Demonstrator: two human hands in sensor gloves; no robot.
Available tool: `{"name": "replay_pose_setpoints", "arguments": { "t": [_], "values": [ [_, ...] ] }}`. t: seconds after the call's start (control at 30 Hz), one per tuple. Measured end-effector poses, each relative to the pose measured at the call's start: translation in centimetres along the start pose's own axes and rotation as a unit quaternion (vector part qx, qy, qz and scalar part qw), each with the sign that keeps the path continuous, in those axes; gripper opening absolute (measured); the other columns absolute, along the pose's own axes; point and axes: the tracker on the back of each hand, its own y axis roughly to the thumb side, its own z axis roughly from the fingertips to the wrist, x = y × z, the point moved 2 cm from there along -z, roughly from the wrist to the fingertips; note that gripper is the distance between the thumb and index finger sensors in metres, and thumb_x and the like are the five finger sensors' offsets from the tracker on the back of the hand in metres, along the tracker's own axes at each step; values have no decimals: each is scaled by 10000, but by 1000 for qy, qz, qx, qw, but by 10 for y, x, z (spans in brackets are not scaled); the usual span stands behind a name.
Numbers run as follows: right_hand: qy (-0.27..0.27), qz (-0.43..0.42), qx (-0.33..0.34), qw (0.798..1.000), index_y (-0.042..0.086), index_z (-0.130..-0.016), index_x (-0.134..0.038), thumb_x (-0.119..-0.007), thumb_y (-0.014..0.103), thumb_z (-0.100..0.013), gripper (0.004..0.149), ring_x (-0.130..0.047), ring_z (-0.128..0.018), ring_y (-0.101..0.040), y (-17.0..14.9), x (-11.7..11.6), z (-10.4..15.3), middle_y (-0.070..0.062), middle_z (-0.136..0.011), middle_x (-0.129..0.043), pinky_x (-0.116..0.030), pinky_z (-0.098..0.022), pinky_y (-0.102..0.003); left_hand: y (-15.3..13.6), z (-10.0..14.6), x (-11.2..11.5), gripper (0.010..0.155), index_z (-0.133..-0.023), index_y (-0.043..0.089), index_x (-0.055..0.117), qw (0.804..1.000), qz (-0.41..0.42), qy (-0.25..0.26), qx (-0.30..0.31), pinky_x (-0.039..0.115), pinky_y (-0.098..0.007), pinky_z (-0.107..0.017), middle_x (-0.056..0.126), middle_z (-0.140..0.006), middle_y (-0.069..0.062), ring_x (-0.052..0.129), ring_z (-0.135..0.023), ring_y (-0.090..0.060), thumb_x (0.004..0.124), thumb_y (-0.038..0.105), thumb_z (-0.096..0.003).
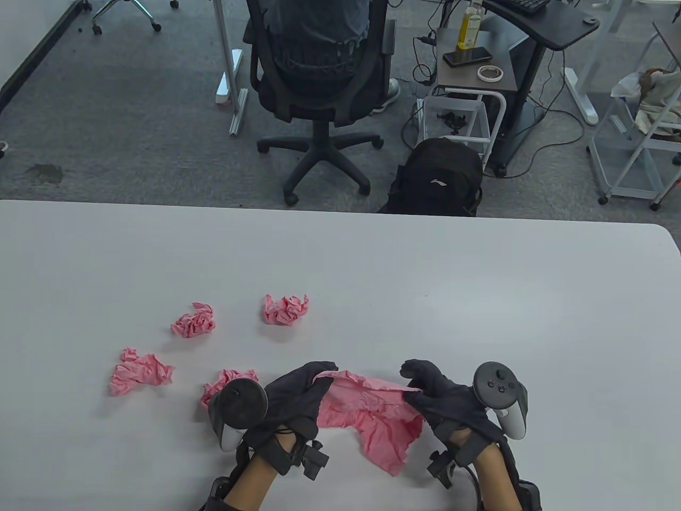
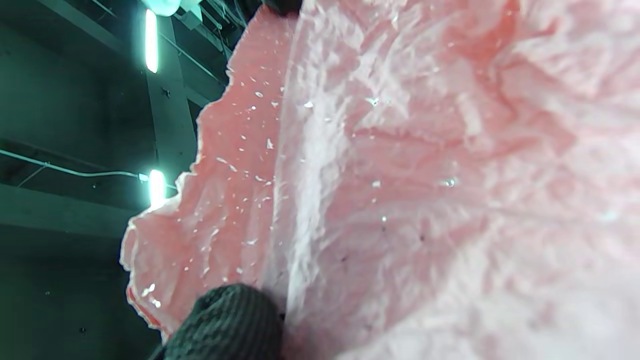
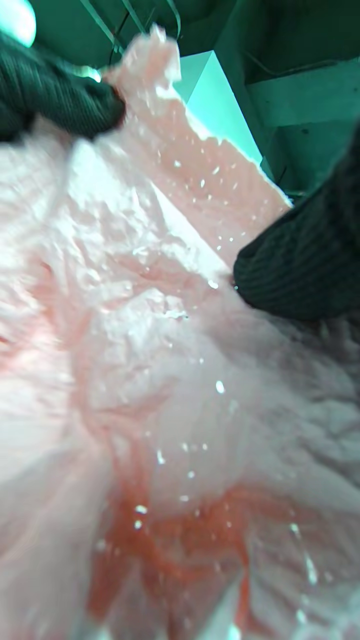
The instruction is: Flatten crumpled papers and stack
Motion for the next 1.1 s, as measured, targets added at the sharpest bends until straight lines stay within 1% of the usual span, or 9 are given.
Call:
{"name": "replay_pose_setpoints", "arguments": {
  "t": [0.13, 0.23, 0.33, 0.47, 0.57, 0.7, 0.77, 0.9, 1.1],
  "values": [
    [-36, 151, -11, 988, 200, -890, -796, -826, 246, -497, 397, -749, -838, -438, 0, 10, 0, -114, -820, -788, -543, -614, -689, 6, 0, 4, 468, -866, 176, 865, 1000, -15, 12, 5, 756, -532, -620, 979, -742, -37, 1043, -625, -288, 729, 482, -538],
    [11, 69, -50, 996, 182, -933, -690, -781, 298, -519, 439, -567, -953, -553, -17, 12, 0, -227, -1075, -615, -470, -628, -720, 5, 2, 3, 470, -858, 165, 874, 1000, -10, 13, 7, 758, -537, -610, 985, -733, -50, 1046, -613, -300, 737, 476, -534],
    [-3, -11, -74, 997, 124, -926, -612, -796, 221, -514, 462, -779, -853, -474, -28, 20, -2, -114, -849, -851, -517, -609, -721, 2, 1, 4, 473, -864, 155, 869, 1000, -1, 12, -7, 748, -545, -615, 979, -739, -57, 1039, -620, -310, 734, 471, -539],
    [-91, -16, -86, 992, 147, -996, -544, -801, 274, -513, 561, -840, -718, -381, -32, 35, 3, -92, -755, -802, -577, -565, -726, 2, 1, 6, 474, -858, 151, 874, 996, -83, 14, -6, 754, -547, -606, 985, -731, -72, 1047, -611, -311, 730, 467, -536],
    [-134, -19, -90, 987, 136, -906, -758, -852, 311, -493, 458, -862, -640, -351, -34, 50, 8, -55, -652, -815, -597, -553, -713, -3, 0, 7, 475, -857, 140, 875, 997, -68, 11, -35, 749, -553, -604, 985, -728, -75, 1044, -608, -323, 733, 461, -537],
    [-95, -163, -80, 979, 194, -885, -746, -853, 332, -502, 421, -669, -899, -533, -44, 56, 10, -200, -996, -684, -578, -572, -714, -11, 1, 9, 478, -845, 121, 883, 994, -81, -9, -78, 752, -558, -589, 992, -704, -90, 1046, -581, -333, 739, 459, -539],
    [-100, -199, -87, 971, 168, -880, -741, -861, 272, -495, 417, -874, -734, -499, -50, 57, 9, -214, -903, -825, -728, -492, -619, -15, 0, 14, 484, -841, 117, 889, 989, -103, -33, -98, 753, -559, -586, 995, -701, -93, 1048, -577, -338, 746, 464, -536],
    [-147, -81, -111, 980, 168, -864, -762, -888, 245, -471, 420, -1012, -445, -350, -49, 58, 10, -141, -714, -934, -829, -313, -475, -12, 2, 22, 585, -987, 70, 721, 979, -172, -44, -102, 687, -594, -631, 885, -849, -145, 969, -714, -387, 770, 436, -533],
    [-138, 149, -85, 976, 204, -925, -732, -887, 234, -478, 474, -995, -492, -369, -34, 45, 3, -126, -745, -923, -815, -351, -485, 29, 4, 51, 805, -1149, 192, 337, 925, -363, -70, 86, 499, -663, -735, 424, -1148, -154, 566, -1059, -466, 795, 421, -528]
  ]
}}
